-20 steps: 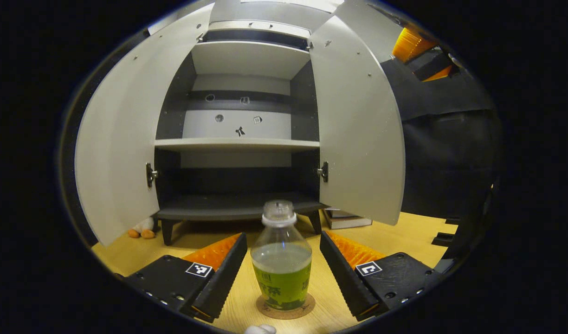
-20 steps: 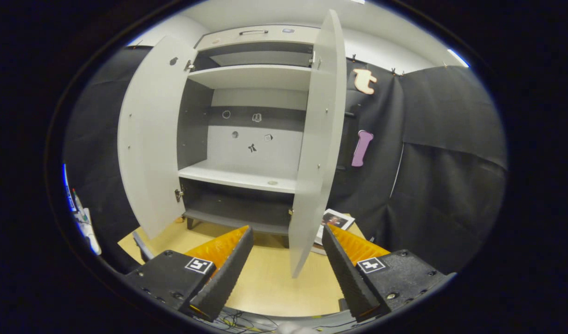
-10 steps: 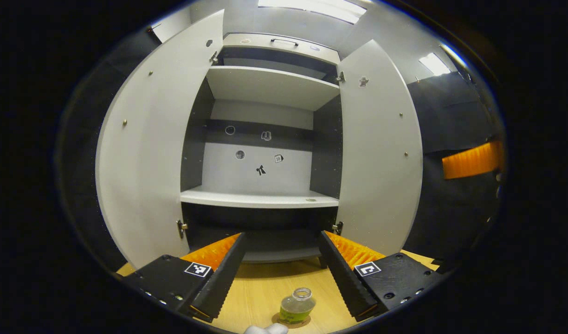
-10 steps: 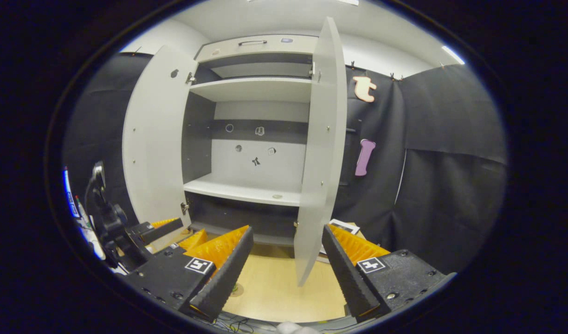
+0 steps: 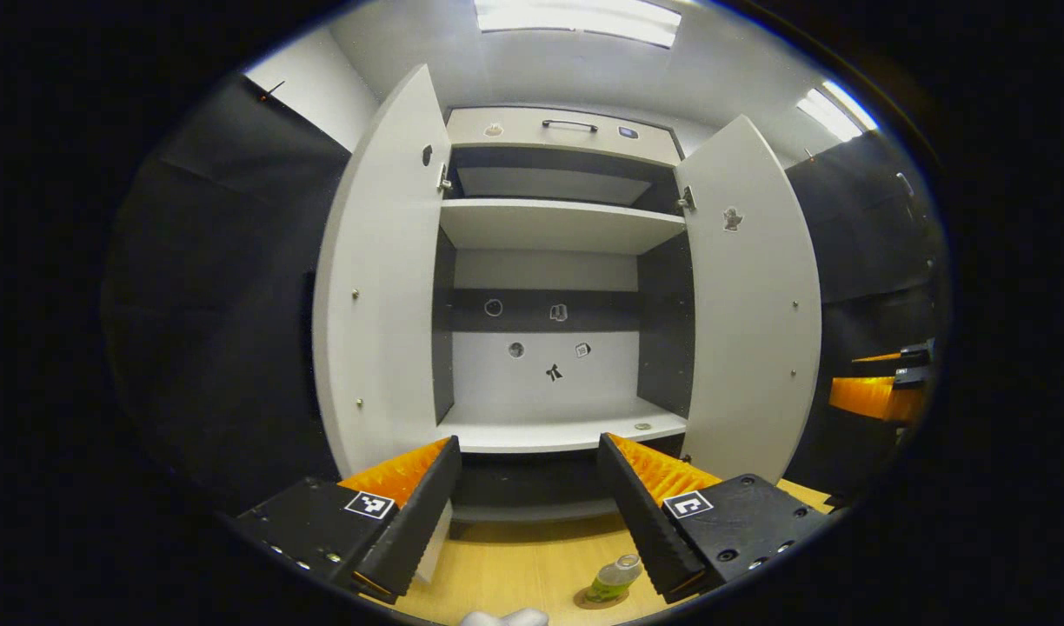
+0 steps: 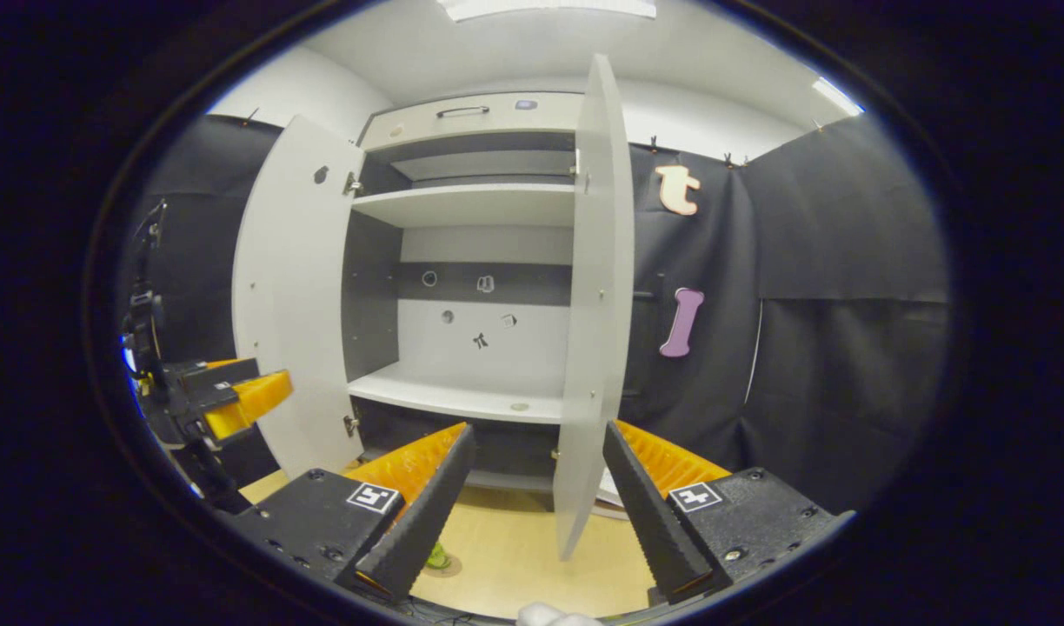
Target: Grasp the bottle in the cabinet with the left hand and place it on the coaster, then close the right door with the right hand and the left door with the left hand.
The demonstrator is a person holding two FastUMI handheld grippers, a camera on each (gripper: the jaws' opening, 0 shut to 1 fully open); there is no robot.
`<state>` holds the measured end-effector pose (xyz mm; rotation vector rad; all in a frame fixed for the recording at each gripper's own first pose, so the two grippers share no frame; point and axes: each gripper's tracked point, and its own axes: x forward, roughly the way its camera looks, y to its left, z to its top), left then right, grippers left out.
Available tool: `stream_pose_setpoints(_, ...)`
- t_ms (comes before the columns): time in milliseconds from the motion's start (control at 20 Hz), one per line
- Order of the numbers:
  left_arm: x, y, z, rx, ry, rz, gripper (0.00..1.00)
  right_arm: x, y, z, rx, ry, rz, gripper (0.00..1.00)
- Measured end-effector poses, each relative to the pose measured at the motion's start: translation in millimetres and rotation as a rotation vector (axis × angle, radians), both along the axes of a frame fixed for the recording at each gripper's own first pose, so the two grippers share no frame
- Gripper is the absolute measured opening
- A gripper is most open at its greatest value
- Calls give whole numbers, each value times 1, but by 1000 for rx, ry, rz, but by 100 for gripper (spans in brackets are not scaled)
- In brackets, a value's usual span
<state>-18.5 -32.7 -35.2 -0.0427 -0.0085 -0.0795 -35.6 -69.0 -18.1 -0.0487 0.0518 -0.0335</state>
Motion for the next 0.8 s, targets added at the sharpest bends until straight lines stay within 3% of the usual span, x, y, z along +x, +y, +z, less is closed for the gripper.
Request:
stream_pose_setpoints(400, -30, -2, -11, -22, 55, 45, 96, 20, -140, 36, 10, -3, -178, 96)
stream_pose_setpoints(600, -37, -16, -6, -30, 51, 66, 96, 47, -162, 58, 33, -25, -137, 97)
stream_pose_setpoints(700, -39, -23, -3, -23, 58, 80, 93, 65, -160, 65, 25, -29, -93, 98)
stream_pose_setpoints(800, -41, -27, 4, -24, 49, 99, 96, 82, -150, 69, 21, -35, -35, 97)
